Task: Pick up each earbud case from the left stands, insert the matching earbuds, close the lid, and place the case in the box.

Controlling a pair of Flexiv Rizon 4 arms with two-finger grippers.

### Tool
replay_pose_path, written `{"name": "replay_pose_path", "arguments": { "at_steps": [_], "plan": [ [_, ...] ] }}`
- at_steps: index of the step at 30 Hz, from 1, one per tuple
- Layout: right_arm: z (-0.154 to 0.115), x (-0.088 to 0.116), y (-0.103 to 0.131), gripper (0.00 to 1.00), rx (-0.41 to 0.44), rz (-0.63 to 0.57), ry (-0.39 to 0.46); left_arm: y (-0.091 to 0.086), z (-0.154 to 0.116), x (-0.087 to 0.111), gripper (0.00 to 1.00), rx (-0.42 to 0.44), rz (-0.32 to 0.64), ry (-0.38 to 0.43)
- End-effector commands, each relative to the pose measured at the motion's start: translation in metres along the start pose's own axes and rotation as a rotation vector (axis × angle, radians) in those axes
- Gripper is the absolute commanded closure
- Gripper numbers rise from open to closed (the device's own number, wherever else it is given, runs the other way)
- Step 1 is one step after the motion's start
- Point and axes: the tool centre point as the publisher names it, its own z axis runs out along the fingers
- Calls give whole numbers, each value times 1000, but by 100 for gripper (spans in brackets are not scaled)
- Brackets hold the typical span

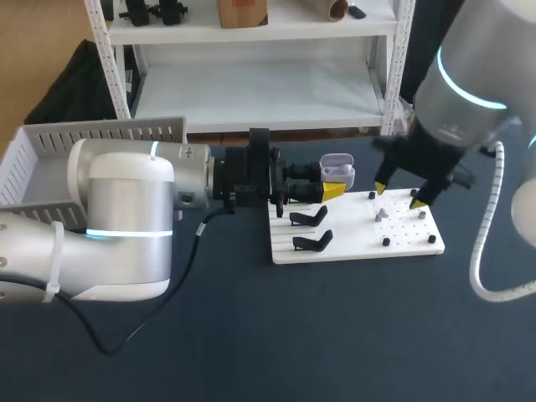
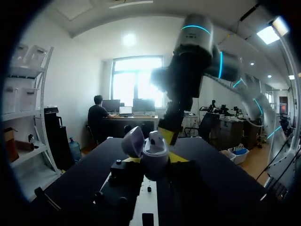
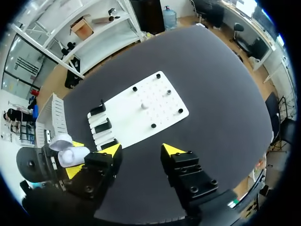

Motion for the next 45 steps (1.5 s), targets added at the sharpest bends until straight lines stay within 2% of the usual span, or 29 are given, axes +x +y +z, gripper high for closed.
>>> {"name": "replay_pose_path", "arguments": {
  "at_steps": [1,6,7,8,9,25,30,32,40,41,42,43,44,45],
  "plan": [
    [27,-4,-4,48,-36,-8,15,0,0,1,100,-3,1,-2],
    [49,-7,-4,49,-39,-54,-21,0,0,1,100,-3,1,-2],
    [51,-9,-4,46,-30,-51,-29,0,0,1,100,-3,1,-2],
    [53,-11,-4,7,10,-28,-39,0,0,1,100,-3,1,-2],
    [53,-11,-4,0,10,-28,-39,0,0,1,100,-3,1,-2],
    [53,-11,-4,0,10,-28,-39,0,0,1,100,-3,1,-2],
    [63,-17,-10,0,-74,37,-64,0,0,1,100,-3,1,-2],
    [69,-18,-12,0,-70,39,-98,0,0,1,100,-3,1,-2],
    [92,-17,-12,0,-93,-5,-102,0,0,1,100,-3,1,-2],
    [94,-17,-11,12,-94,-20,-95,0,0,1,100,-3,1,-2],
    [97,-18,-11,15,-94,-27,-91,0,0,1,100,-3,1,-2],
    [99,-18,-11,26,-89,-36,-83,0,0,1,100,-3,1,-2],
    [101,-19,-11,30,-85,-52,-81,0,0,1,100,-3,1,-2],
    [102,-19,-12,45,-91,-62,-78,0,0,1,100,-3,1,-2]
  ]
}}
